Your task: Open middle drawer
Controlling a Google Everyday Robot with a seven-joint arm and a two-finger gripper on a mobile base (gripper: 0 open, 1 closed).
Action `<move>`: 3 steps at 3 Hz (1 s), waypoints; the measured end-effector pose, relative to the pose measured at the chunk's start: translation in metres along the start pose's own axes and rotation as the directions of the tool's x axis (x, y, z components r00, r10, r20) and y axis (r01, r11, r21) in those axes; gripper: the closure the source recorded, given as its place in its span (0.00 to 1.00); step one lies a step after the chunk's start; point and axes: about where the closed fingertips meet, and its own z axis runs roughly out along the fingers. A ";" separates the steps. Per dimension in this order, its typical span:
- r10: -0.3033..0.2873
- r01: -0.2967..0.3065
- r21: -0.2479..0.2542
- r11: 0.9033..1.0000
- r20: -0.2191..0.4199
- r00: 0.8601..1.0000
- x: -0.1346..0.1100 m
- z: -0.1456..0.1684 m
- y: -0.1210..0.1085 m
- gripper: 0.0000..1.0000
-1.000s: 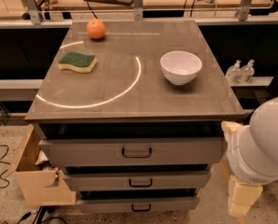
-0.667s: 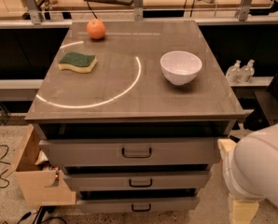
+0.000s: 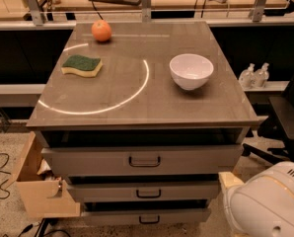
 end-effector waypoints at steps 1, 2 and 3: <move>0.006 -0.006 -0.008 1.000 0.064 0.998 -0.015 0.041 0.008 0.00; 0.013 -0.008 -0.035 0.999 0.164 0.986 -0.048 0.095 0.020 0.00; 0.013 -0.008 -0.035 0.999 0.164 0.986 -0.048 0.095 0.020 0.00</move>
Offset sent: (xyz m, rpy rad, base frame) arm 0.0111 0.0429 -0.1200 0.2079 0.0265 0.0225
